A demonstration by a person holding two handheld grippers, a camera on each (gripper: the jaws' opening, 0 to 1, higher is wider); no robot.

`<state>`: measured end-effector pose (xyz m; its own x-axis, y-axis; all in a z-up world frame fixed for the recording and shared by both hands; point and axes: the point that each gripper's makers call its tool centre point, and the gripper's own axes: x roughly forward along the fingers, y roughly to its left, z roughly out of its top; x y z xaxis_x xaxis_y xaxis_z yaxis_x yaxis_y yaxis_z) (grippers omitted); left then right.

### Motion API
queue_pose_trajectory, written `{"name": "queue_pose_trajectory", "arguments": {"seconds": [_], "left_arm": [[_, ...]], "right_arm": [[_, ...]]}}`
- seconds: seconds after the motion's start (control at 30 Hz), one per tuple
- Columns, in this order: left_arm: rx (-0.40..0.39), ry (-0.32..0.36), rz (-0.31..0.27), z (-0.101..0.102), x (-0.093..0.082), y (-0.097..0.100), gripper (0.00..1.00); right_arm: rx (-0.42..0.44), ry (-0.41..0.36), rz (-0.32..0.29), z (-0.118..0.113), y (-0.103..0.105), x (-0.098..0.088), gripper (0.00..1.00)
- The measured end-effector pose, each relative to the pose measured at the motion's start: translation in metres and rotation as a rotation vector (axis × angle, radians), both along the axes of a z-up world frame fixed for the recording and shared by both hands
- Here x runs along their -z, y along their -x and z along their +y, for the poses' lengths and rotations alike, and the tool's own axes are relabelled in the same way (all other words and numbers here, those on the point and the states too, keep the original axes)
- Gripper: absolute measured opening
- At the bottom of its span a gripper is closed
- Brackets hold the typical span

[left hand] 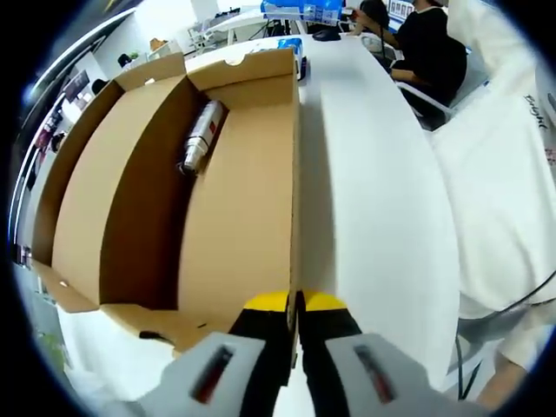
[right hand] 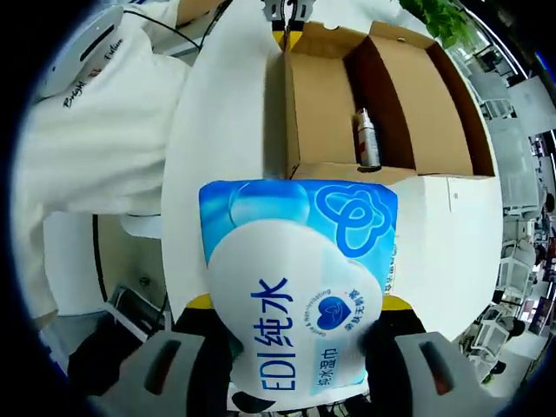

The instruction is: Operate the shoe box by opening the lid, removing the specified soft item, and placing it in the target area until the item is outside and the box remains undamaged.

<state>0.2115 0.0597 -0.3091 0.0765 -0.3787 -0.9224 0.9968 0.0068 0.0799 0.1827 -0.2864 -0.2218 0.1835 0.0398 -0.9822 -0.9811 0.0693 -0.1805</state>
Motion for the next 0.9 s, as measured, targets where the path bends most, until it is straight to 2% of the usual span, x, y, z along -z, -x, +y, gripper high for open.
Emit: {"name": "queue_pose_trajectory", "arguments": {"seconds": [0.07,0.17,0.33,0.53,0.67,0.73,0.9], "left_arm": [[0.0,0.0,-0.002,0.0,0.0,0.001,0.02],[0.0,-0.001,-0.003,0.0,0.0,0.001,0.02],[0.003,-0.001,-0.001,0.0,0.0,0.003,0.02],[0.0,0.001,-0.006,0.0,0.001,0.005,0.02],[-0.004,-0.002,-0.005,0.0,0.002,0.009,0.02],[-0.004,-0.008,-0.001,-0.001,0.003,0.013,0.02],[-0.007,-0.006,0.001,-0.001,0.003,0.016,0.02]], "right_arm": [[-0.004,0.007,-0.009,-0.002,0.002,0.002,0.61],[0.005,-0.001,0.022,-0.003,0.012,0.008,0.61],[0.011,-0.027,0.04,-0.01,0.023,0.02,0.61],[0.016,-0.02,0.072,-0.015,0.033,0.034,0.61],[0.019,-0.009,0.072,-0.018,0.037,0.042,0.61],[0.011,-0.003,0.124,-0.02,0.047,0.047,0.61],[-0.006,-0.027,0.151,-0.011,0.056,0.056,0.61]]}}
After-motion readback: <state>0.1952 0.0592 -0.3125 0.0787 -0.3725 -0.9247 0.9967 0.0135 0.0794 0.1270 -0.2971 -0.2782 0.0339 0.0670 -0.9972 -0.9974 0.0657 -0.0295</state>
